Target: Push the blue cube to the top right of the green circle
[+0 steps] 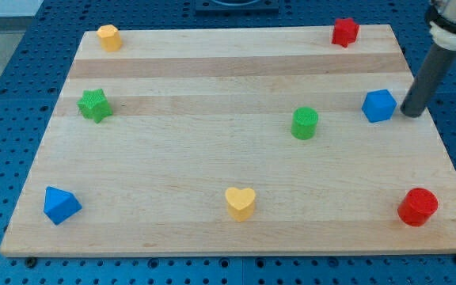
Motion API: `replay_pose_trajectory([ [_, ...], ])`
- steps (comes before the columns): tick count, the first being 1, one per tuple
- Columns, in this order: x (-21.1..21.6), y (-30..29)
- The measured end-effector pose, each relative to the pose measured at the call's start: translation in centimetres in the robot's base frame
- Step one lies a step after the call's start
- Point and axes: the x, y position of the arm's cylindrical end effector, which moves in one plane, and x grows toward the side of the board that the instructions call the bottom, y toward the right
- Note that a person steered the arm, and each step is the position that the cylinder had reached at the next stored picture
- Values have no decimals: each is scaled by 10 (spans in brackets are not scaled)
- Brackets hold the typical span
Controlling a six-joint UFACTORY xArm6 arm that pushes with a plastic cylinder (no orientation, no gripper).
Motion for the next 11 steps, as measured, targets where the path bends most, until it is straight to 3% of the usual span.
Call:
replay_pose_trajectory([
  [9, -21, -104],
  [11, -29, -105],
])
